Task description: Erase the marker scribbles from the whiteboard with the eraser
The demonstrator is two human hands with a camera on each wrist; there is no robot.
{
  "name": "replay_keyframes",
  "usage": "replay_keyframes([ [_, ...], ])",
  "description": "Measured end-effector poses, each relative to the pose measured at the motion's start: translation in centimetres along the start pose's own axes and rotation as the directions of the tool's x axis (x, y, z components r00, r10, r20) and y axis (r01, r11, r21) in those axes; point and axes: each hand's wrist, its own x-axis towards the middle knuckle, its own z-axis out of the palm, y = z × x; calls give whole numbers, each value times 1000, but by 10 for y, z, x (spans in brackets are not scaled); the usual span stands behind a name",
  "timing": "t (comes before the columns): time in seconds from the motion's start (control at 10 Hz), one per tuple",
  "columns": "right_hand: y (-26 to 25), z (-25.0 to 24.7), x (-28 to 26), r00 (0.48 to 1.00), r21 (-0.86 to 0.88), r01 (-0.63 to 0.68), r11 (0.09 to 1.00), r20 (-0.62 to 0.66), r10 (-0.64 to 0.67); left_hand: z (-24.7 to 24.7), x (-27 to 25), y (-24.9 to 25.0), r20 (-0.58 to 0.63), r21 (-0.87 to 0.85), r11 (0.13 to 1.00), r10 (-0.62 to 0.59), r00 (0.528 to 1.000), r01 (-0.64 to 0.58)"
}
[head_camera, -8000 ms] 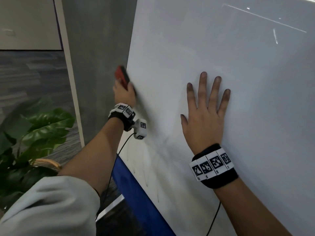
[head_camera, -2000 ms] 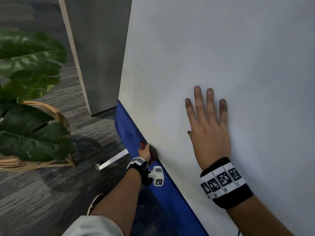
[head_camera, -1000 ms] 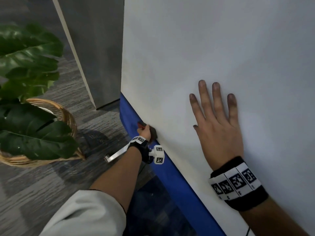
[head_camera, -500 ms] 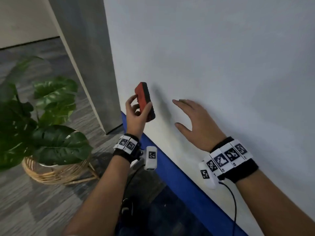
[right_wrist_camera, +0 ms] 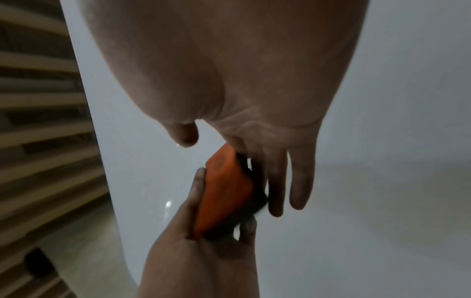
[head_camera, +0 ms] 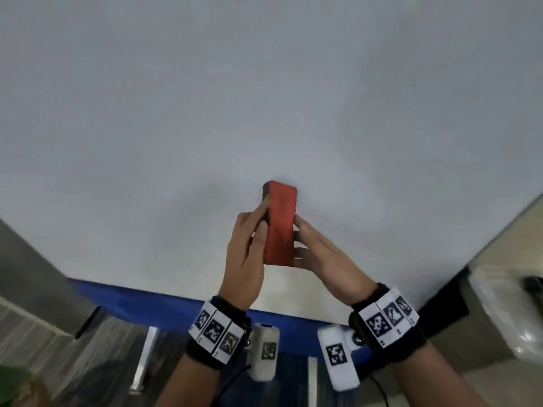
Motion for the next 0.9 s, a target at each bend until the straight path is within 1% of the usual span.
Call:
replay_keyframes([
  [0.1, -3, -41, -43, 983, 37, 28, 999, -182, -20, 58, -2, 15, 213, -100, 994, 54, 976, -34],
  [0.2, -4, -78, -88, 918, -18, 70, 997, -389, -72, 105, -5, 24, 372, -152, 988, 89, 924, -34],
  [0.3, -5, -115, -130, 858, -105, 15, 994, -509, -67, 143, -10, 22, 457, -237, 967, 25, 889, 95],
  [0.4, -3, -158, -168, 738, -317, -161, 935, -667, -99, 164, -23, 3, 494, -215, 961, -44, 868, 171],
  [0.5, -2, -194, -195, 603, -539, -450, 712, -771, -204, 162, -38, -38, 548, -74, 981, -109, 829, 178],
  [0.6, 7, -223, -210, 508, -473, -656, 589, -853, -119, 143, -48, -98, 538, 148, 967, -253, 804, 206],
  [0.7, 17, -239, -211, 471, -394, -792, 467, -880, 55, 113, -61, -151, 464, 325, 902, -413, 784, 283],
  [0.8, 29, -247, -201, 488, -407, -833, 375, -860, 149, 81, -77, -184, 428, 453, 840, -499, 753, 299],
  [0.9, 29, -249, -194, 461, -395, -865, 310, -869, 179, 35, -99, -221, 399, 656, 699, -640, 656, 283],
])
